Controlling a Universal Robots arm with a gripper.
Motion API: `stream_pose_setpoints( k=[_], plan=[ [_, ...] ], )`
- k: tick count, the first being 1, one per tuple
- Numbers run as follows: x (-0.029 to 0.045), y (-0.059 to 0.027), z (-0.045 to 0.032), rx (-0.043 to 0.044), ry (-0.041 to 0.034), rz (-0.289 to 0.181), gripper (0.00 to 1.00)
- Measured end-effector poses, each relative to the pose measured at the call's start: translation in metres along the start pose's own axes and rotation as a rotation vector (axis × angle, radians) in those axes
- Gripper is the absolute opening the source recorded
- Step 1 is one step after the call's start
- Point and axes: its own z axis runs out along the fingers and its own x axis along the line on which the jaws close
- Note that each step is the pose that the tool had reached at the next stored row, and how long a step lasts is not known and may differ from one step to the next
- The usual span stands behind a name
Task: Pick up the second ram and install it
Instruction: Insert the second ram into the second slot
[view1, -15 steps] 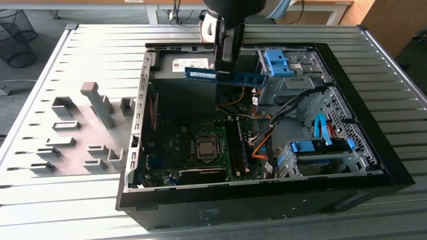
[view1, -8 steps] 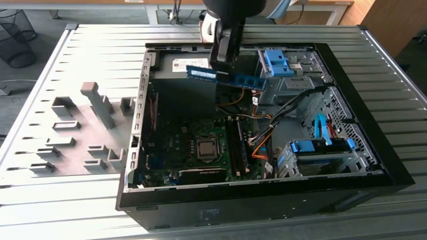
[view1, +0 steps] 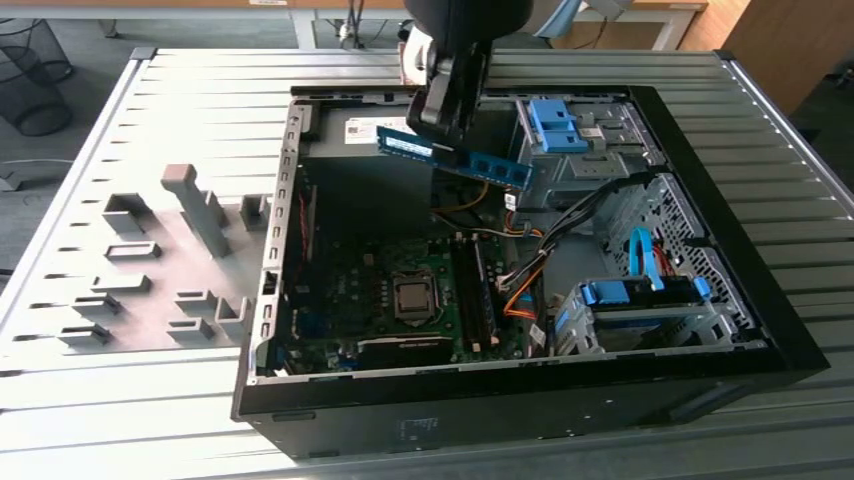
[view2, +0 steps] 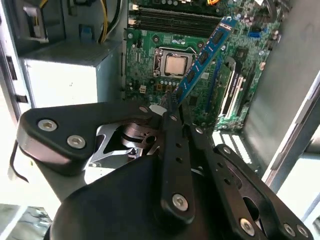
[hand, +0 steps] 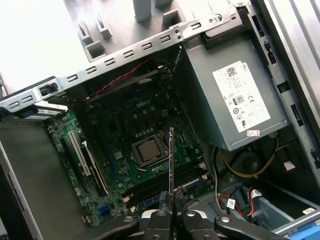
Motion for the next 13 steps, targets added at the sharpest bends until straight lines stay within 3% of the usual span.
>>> stream_pose_setpoints(
  k=[13],
  plan=[
    [0.0001,-0.0001,0.0041,0.0097,-0.0013,0.225,0.14]
  ],
)
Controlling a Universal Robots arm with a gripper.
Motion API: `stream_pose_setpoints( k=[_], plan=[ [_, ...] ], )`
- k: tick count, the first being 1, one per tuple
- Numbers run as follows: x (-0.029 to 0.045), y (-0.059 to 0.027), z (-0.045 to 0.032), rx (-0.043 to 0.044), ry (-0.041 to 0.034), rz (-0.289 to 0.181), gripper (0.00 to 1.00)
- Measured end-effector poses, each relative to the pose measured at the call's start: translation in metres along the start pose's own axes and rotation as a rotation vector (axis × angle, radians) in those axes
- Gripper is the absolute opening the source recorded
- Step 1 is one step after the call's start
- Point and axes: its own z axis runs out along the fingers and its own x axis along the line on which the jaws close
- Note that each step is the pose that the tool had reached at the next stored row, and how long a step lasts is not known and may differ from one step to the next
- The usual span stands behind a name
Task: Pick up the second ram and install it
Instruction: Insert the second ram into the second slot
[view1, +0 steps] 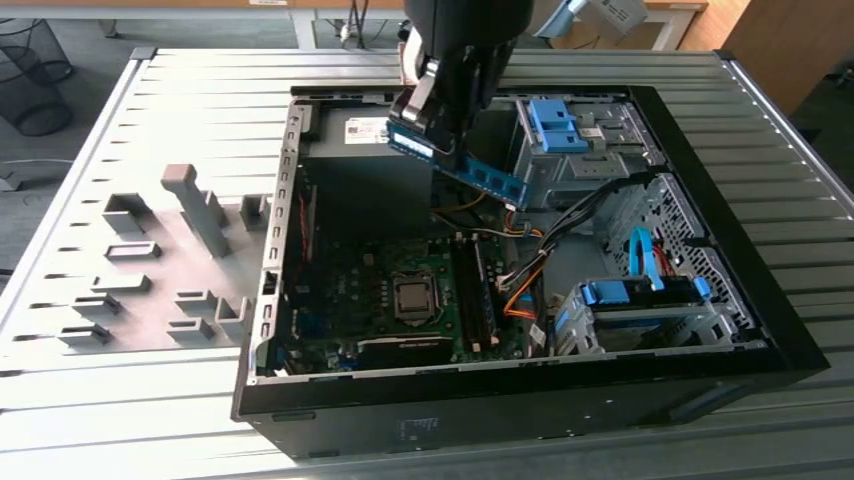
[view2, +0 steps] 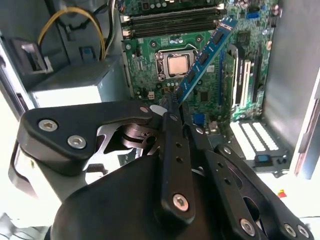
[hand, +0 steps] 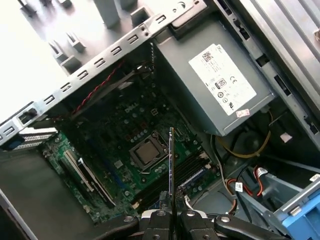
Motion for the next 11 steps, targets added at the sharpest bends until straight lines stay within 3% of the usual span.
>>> stream_pose_setpoints(
  k=[11],
  plan=[
    [0.0001,-0.0001,0.0054,0.0083,-0.0014,0.199,0.14]
  ],
)
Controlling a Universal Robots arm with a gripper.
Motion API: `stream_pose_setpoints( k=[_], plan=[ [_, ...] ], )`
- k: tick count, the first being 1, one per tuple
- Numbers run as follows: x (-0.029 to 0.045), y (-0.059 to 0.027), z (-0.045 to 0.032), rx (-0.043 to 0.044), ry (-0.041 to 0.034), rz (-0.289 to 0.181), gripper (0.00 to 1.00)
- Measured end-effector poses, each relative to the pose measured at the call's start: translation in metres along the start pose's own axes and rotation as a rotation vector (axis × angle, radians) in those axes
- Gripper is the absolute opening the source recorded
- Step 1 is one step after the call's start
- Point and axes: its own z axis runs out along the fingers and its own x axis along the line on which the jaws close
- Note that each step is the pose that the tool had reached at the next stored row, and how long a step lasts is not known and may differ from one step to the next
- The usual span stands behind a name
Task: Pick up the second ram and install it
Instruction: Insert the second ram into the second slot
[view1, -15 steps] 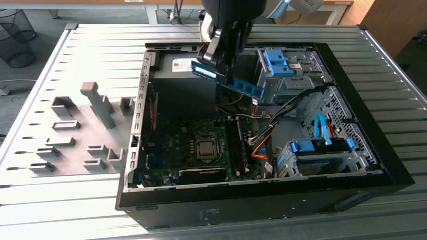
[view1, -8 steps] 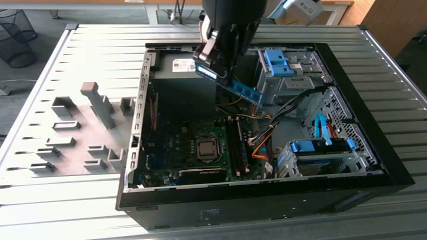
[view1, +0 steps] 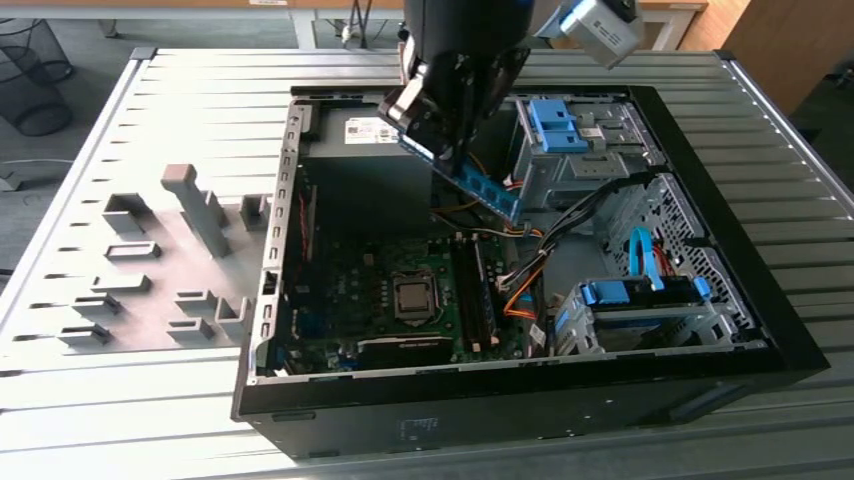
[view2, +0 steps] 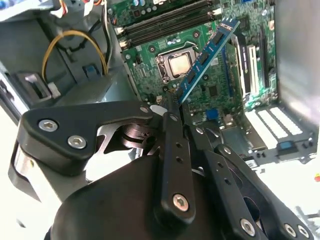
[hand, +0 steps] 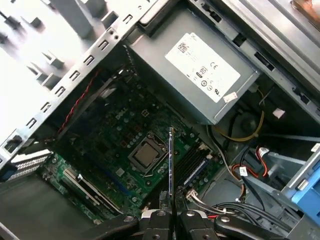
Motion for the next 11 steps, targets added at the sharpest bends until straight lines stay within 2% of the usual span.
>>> stream_pose_setpoints(
  k=[11],
  plan=[
    [0.0001,-0.0001,0.0042,0.0092,-0.0004,0.192,0.14]
  ],
)
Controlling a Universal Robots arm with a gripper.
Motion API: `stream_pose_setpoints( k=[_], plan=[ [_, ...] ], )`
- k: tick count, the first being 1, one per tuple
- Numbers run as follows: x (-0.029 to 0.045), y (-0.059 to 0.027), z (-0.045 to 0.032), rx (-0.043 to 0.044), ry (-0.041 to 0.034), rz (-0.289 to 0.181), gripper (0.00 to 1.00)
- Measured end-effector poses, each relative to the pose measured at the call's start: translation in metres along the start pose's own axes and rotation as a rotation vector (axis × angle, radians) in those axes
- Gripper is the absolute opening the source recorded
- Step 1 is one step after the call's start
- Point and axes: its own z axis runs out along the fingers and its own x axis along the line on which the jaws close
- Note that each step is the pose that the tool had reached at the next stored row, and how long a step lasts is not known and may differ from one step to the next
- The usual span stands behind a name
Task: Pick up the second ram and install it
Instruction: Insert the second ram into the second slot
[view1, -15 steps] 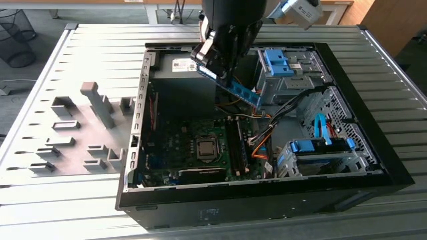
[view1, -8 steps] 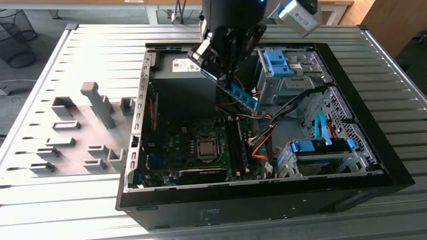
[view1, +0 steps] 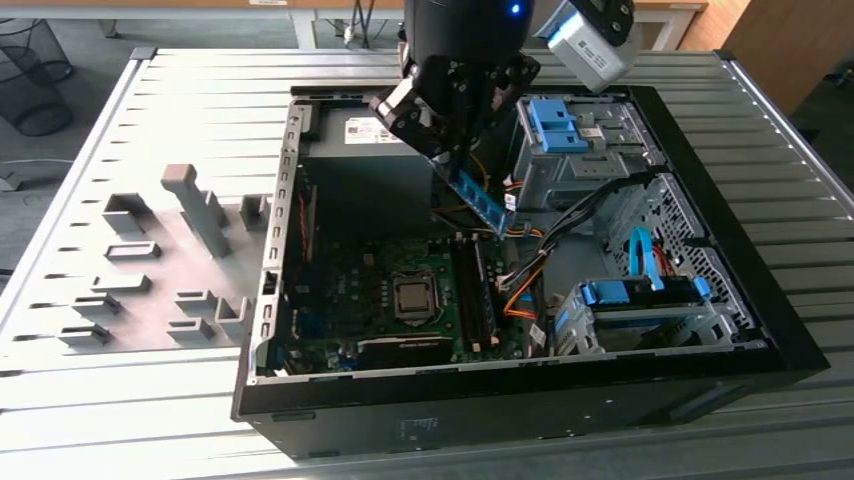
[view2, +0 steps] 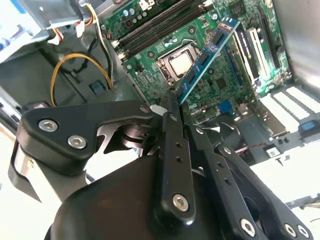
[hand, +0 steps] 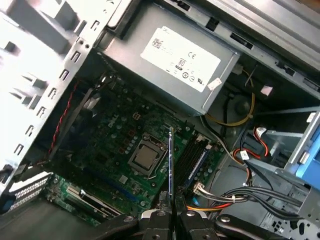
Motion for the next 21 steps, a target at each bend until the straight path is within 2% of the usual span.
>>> stream_pose_setpoints(
  k=[2,16,21],
  plan=[
    [0.0,0.0,0.0002,0.001,0.0,0.025,0.14],
    [0.0,0.0,0.0003,0.0012,-0.0003,0.033,0.14],
    [0.0,0.0,0.0004,0.0019,-0.0007,0.061,0.14]
  ],
)
